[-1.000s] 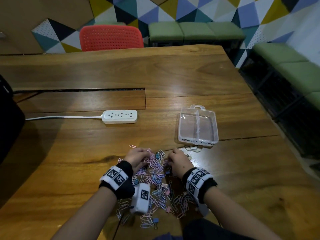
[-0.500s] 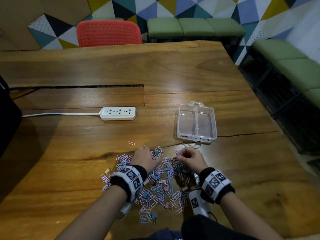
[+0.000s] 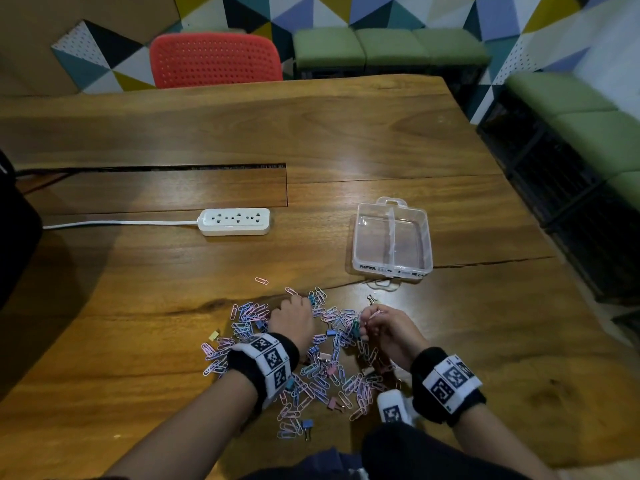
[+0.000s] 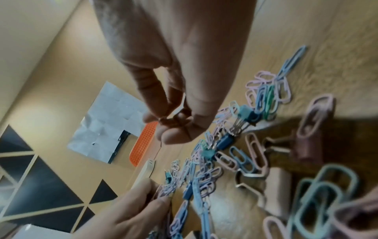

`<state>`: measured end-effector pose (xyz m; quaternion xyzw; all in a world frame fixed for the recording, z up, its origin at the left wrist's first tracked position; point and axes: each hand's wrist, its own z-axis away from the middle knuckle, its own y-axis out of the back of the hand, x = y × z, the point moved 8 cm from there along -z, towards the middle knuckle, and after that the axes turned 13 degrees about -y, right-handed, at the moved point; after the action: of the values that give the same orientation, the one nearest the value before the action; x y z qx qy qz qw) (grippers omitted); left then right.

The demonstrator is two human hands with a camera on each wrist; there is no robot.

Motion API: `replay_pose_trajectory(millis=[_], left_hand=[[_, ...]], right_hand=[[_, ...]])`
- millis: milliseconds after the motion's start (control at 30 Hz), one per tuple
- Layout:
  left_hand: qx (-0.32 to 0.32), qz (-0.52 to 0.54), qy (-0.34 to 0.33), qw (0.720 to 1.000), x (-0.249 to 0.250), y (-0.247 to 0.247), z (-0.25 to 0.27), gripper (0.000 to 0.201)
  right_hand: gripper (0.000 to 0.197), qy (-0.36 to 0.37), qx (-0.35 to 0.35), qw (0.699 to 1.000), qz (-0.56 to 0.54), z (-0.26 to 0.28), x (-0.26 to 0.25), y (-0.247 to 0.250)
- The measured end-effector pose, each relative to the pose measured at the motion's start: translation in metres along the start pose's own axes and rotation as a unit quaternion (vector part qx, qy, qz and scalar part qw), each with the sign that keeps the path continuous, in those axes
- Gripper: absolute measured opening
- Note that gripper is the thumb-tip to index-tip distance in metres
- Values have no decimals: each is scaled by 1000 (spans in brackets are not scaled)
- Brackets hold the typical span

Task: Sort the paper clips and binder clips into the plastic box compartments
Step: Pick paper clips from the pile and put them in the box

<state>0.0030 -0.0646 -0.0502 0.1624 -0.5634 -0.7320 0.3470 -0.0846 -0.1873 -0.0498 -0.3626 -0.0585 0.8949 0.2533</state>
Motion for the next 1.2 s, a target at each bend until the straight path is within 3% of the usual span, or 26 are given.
replay_pose_trajectory(millis=[167,267,333,433,467,500,567,633,700,800,900,933,1000,1133,1200], left_hand=[[18,165,9,986,-14,-4,2,25],[28,354,38,934,-24,-5,3,15],[43,532,73,843,-29,-3,6,23],[50,758,81,646,-23,1,8,26],[49,792,74,603,-20,4,7,26],[48,813,67,577,-18,6,6,26],[45,826,55,559,-14,9,3,25],[43,818,63,570,-11,8,0,29],[48,784,81,614,-12,7,-3,38],[34,698,101,708,-13,7,-7,38],[9,516,79,853,-9,9,-14,31],[6,432,55,900,-6,12,-16,30],[-14,303,12,953,1,14,-19,31],[-46,149,-42,987,9,9,-22,57],[-27,108,-55,992,12,11,-23,54]], right_hand=[[27,-16,-18,996,-88,-6,0,-5],[30,-22,20,998,-57,-10,-4,-2],[22,-17,68,997,13,-14,-7,2],[10,29,151,970,190,-19,-15,5],[9,53,167,950,260,-19,-18,2],[7,72,176,926,327,-19,-21,-4],[10,96,198,868,446,-20,-23,-13],[21,114,216,821,517,-22,-24,-17],[30,117,211,807,540,-25,-21,-18],[25,119,191,792,568,-24,-17,-23],[11,124,183,771,598,-24,-14,-25],[5,122,183,772,596,-25,-14,-24],[11,112,188,791,571,-25,-14,-19],[13,118,216,855,456,-15,-23,-4],[17,110,217,892,381,-10,-25,6]])
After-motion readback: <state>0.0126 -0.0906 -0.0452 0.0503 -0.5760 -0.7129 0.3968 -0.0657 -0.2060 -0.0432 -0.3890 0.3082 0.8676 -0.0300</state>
